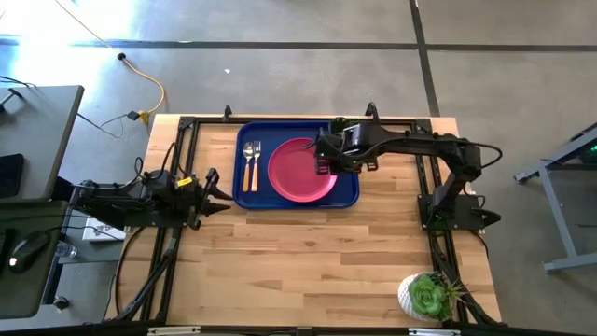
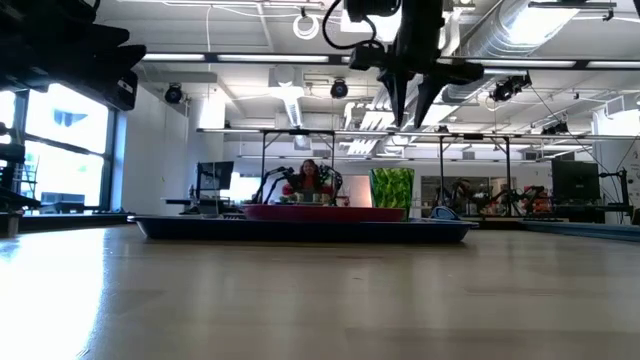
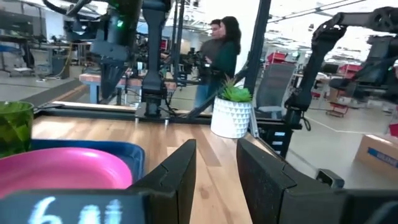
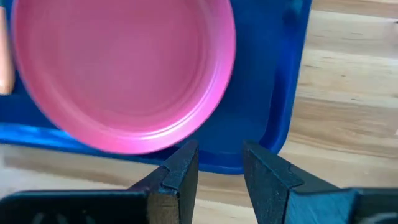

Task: Pick and place plate/cup/fork/spoon on tray
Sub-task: Return to Home Position

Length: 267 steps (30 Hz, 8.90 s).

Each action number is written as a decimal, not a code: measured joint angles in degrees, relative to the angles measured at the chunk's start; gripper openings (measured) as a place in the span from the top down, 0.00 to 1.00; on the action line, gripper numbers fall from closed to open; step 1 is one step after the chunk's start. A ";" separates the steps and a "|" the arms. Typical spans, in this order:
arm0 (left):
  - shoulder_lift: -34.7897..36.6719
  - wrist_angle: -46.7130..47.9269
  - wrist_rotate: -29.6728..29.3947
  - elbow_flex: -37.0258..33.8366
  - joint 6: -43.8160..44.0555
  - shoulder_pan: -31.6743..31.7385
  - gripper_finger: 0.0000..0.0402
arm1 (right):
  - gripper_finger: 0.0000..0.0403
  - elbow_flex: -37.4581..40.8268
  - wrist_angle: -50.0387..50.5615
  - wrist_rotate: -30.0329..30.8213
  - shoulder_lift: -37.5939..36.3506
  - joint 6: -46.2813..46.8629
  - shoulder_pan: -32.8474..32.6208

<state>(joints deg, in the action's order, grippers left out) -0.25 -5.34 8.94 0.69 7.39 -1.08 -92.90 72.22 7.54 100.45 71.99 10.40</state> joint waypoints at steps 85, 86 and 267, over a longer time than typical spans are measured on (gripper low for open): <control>0.00 3.98 -14.64 0.00 1.38 0.00 0.74 | 0.72 85.72 -83.57 -12.32 -65.36 -47.46 -5.54; 0.00 3.98 -14.64 0.00 1.43 0.00 0.74 | 0.72 86.36 -84.60 -12.31 -65.50 -47.14 -5.54; 0.00 3.98 -14.68 -0.01 1.43 -0.01 0.74 | 0.72 89.18 -84.89 -24.22 -88.52 -57.02 15.21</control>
<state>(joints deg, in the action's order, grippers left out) -0.25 -1.37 -5.74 0.68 8.82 -1.09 -3.73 -12.67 -16.68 11.92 14.97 25.61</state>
